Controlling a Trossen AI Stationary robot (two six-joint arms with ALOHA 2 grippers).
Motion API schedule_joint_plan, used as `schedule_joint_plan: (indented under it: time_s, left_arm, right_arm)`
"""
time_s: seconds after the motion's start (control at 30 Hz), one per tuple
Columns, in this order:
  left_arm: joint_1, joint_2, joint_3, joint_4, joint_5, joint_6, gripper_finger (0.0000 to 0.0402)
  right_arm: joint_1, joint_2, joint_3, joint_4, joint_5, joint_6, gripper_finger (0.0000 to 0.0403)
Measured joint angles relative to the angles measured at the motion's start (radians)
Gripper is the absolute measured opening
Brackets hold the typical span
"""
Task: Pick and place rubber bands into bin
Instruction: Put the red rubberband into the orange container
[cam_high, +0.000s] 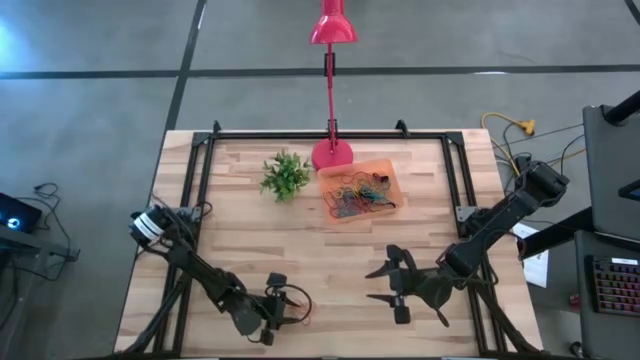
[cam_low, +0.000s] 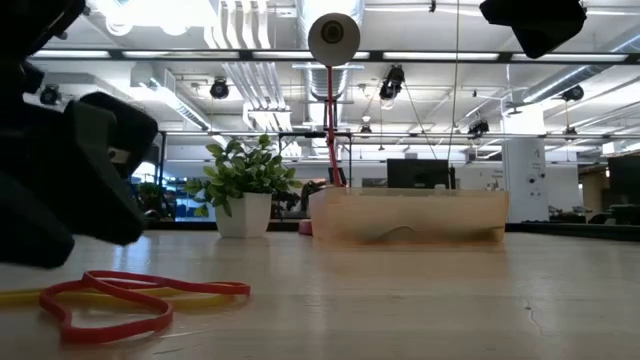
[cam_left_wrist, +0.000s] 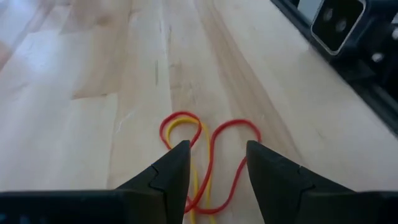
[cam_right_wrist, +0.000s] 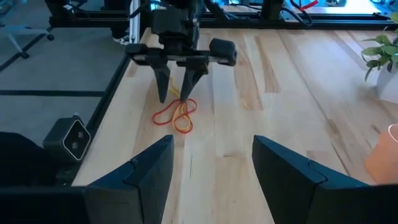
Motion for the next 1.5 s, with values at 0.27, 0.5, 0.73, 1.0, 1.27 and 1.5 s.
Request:
schedule_joint_plan:
  time_s: [0.27, 0.5, 0.73, 1.0, 1.27, 1.5]
  left_arm:
    - [0.001, 0.014, -0.005, 0.024, 0.001, 0.02, 0.0141]
    - [0.008, 0.038, -0.006, 0.015, 0.0, -0.008, 0.0141]
    - [0.008, 0.041, -0.006, 0.017, 0.001, -0.031, 0.0141]
    - [0.011, 0.041, -0.013, 0.018, 0.002, -0.054, 0.0112]
    - [0.016, 0.041, -0.017, 0.019, 0.024, -0.053, 0.0021]
    - [0.016, 0.039, -0.006, 0.015, 0.021, -0.017, 0.0004]
  right_arm:
    - [0.005, 0.0, 0.0, 0.0, 0.0, 0.007, 0.0206]
    - [0.005, 0.0, 0.0, 0.0, 0.0, 0.007, 0.0206]
    - [0.005, 0.0, 0.0, 0.001, 0.0, 0.007, 0.0206]
    - [0.005, 0.0, 0.0, 0.001, 0.0, 0.008, 0.0205]
    - [0.005, 0.0, 0.0, 0.005, 0.0, 0.008, 0.0205]
    - [0.005, 0.0, 0.0, 0.006, 0.0, 0.008, 0.0205]
